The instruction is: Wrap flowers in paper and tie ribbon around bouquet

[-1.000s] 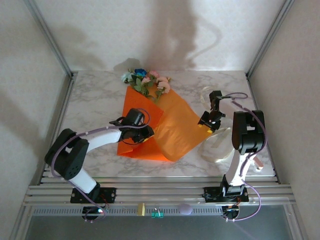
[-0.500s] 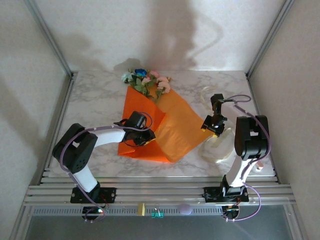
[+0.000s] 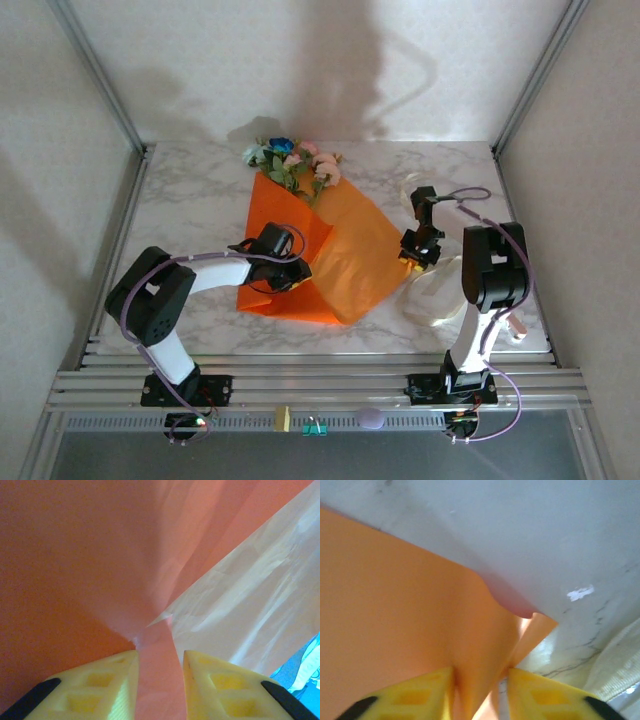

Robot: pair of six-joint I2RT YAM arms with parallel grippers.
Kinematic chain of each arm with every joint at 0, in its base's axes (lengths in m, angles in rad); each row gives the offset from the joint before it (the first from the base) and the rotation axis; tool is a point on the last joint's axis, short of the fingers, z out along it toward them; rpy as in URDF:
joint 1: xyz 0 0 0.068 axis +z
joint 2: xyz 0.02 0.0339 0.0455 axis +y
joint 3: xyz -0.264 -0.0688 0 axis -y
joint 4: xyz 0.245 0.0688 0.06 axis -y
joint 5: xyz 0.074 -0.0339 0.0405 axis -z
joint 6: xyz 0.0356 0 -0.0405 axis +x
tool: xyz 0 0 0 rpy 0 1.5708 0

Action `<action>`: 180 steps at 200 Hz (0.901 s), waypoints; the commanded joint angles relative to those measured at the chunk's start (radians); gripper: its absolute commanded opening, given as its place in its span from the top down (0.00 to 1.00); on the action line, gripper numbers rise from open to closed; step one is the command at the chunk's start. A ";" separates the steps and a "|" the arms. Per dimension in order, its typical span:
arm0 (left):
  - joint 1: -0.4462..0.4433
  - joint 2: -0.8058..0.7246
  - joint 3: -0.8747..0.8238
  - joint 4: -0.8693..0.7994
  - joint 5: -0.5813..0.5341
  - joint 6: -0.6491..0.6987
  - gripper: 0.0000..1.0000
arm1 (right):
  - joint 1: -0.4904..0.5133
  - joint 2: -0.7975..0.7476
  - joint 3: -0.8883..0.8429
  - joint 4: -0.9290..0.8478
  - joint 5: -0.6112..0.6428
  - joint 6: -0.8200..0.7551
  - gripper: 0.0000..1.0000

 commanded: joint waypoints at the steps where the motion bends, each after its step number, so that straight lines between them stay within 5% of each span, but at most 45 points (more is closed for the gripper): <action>1: -0.011 0.031 -0.015 0.001 0.006 0.012 0.71 | 0.025 0.004 0.018 0.021 -0.009 0.029 0.81; 67: -0.011 0.038 -0.008 0.005 -0.007 0.016 0.71 | 0.129 -0.145 0.208 -0.098 0.017 0.002 0.92; 129: -0.009 -0.060 -0.013 0.026 -0.073 0.013 0.72 | 0.330 -0.047 0.518 -0.088 -0.117 0.044 0.93; 180: -0.006 -0.134 -0.037 0.035 -0.073 0.008 0.71 | 0.342 -0.142 0.460 -0.120 -0.093 0.067 0.94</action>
